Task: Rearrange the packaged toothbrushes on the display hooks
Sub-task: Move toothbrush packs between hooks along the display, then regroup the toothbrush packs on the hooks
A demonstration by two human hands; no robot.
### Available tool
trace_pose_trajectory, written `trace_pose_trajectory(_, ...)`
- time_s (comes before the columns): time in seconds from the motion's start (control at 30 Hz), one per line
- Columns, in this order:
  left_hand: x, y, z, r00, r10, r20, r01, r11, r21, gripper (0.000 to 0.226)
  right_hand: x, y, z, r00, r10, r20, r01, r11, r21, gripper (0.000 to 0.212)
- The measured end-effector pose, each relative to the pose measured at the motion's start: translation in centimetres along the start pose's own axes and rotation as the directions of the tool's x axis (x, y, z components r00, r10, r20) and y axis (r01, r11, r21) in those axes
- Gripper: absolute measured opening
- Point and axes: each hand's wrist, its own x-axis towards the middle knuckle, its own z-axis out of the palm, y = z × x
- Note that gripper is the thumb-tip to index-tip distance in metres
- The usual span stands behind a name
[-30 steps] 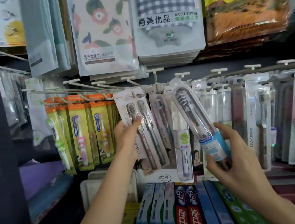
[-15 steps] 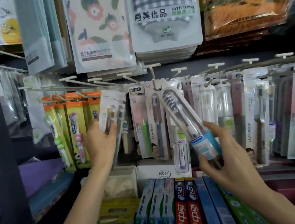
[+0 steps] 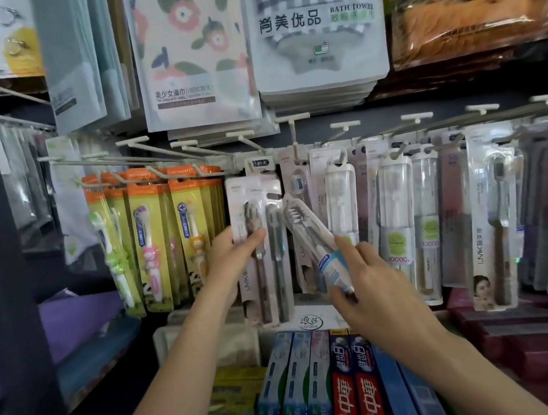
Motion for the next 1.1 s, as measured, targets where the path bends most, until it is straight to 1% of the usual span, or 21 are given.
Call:
trace_pose_trajectory(0.1,1.2,0.1,0.7,1.000,0.024,0.001,-0.024,0.999,-0.034,0.009,-0.1,0.7,-0.4,1.000,0.004,-0.002,-0.004,1.000,0.003,0.062)
trace_pose_trajectory(0.2,1.8,-0.7,1.2,0.999,0.030,-0.040,-0.032,0.999,-0.036,0.017,-0.3,1.1,-0.8,1.000,-0.002,-0.008,0.002,1.000,0.014,0.061)
trace_pose_trajectory(0.3,2.0,-1.0,1.7,0.997,0.048,-0.054,-0.048,0.999,-0.013,0.010,-0.3,1.2,-1.0,1.000,0.004,-0.007,-0.004,0.999,0.032,0.063)
trace_pose_trajectory(0.4,2.2,-0.8,1.9,0.996,0.063,-0.066,-0.063,0.998,-0.008,0.014,-0.2,1.4,-1.1,1.000,0.000,-0.011,0.001,0.999,0.032,0.064)
trace_pose_trajectory(0.57,1.8,-0.8,1.0,0.987,0.136,-0.085,-0.134,0.990,0.030,0.010,-0.3,1.6,-1.2,1.000,-0.008,-0.019,0.009,0.999,0.053,0.064)
trace_pose_trajectory(0.67,1.6,-0.7,0.1,0.977,0.170,-0.128,-0.160,0.983,0.087,0.012,-0.3,1.8,-1.1,1.000,-0.010,-0.020,0.012,0.997,0.070,0.064)
trace_pose_trajectory(0.77,1.6,-0.2,-0.9,0.972,0.167,-0.164,-0.158,0.985,0.066,0.010,-0.3,1.9,-1.1,0.999,-0.012,-0.033,0.014,0.997,0.077,0.063)
trace_pose_trajectory(0.93,1.7,0.6,-1.6,0.975,0.177,-0.132,-0.165,0.981,0.099,0.014,-0.1,1.9,-0.8,0.999,-0.019,-0.030,0.022,0.996,0.092,0.065)
trace_pose_trajectory(1.0,1.7,0.8,-1.5,0.970,0.193,-0.147,-0.180,0.979,0.097,0.013,-0.1,1.9,-0.8,0.999,-0.020,-0.031,0.022,0.996,0.088,0.065)
trace_pose_trajectory(1.1,1.8,0.9,-1.9,0.965,0.212,-0.153,-0.188,0.970,0.157,0.015,-0.1,1.8,-0.6,0.999,-0.022,-0.038,0.024,0.997,0.069,0.064)
